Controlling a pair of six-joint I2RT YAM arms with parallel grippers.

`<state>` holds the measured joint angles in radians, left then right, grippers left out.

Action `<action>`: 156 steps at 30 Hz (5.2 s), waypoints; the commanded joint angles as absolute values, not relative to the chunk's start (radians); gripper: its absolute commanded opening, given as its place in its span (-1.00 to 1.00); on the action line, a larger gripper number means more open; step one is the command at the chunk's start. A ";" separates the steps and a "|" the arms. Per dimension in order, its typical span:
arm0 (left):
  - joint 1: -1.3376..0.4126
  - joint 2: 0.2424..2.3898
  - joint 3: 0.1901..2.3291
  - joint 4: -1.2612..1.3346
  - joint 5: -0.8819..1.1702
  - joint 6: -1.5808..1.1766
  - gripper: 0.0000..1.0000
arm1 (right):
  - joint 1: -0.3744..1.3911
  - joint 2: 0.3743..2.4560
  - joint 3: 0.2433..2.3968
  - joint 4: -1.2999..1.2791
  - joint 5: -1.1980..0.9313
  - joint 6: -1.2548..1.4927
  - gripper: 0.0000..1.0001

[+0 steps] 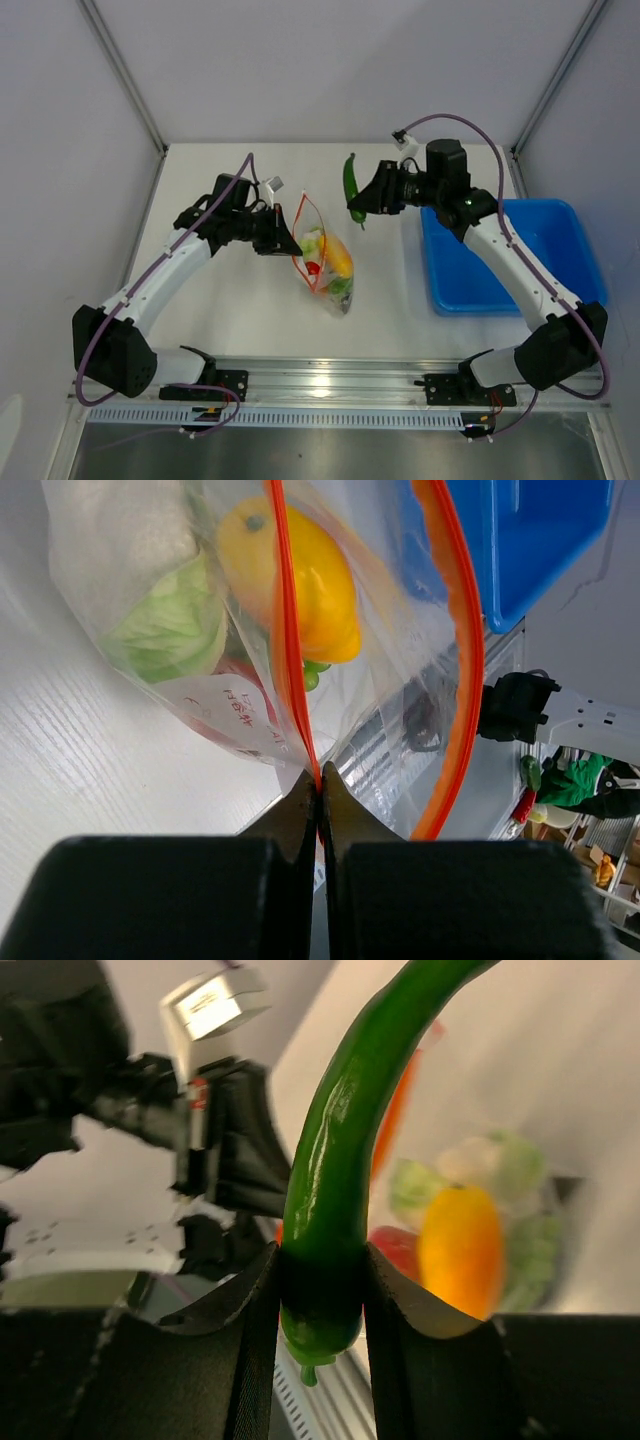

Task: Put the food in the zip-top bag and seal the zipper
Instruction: Place the fake vegetable in the zipper food storage bag, then move the zipper food storage bag to the center of the board.

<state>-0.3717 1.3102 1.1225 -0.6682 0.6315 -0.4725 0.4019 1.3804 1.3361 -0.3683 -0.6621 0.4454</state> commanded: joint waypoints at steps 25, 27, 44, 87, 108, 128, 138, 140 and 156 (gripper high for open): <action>-0.368 1.270 1.152 -0.657 0.637 -0.508 -0.99 | 0.577 1.655 1.623 -0.600 -0.939 0.744 -1.00; -0.368 1.272 1.157 -0.657 0.638 -0.506 -0.99 | 0.581 1.657 1.629 -0.635 -0.924 0.727 -1.00; -0.368 1.287 1.178 -0.669 0.643 -0.499 -0.99 | 0.621 1.781 1.805 -0.853 -0.756 0.649 -0.89; -0.368 1.292 1.204 -0.686 0.640 -0.486 -0.99 | 0.571 1.919 2.083 -1.025 -0.529 0.318 0.05; -0.373 1.322 1.284 -0.742 0.629 -0.463 -0.99 | 0.591 1.942 2.083 -1.016 -0.552 0.483 -1.00; -0.638 1.307 1.257 -0.657 0.440 -0.541 -0.99 | 0.698 1.350 1.362 -0.529 -0.121 0.953 -1.00; -0.672 1.207 1.092 -0.471 0.482 -0.594 -0.25 | 0.847 1.226 1.189 -0.476 0.060 1.069 -1.00; -0.684 1.203 1.091 -0.456 0.479 -0.589 -0.11 | 0.859 1.213 1.175 -0.477 0.100 1.078 -1.00; -0.868 1.138 1.065 -0.477 0.178 -0.601 0.51 | 0.879 1.177 1.149 -0.514 0.228 1.223 -1.00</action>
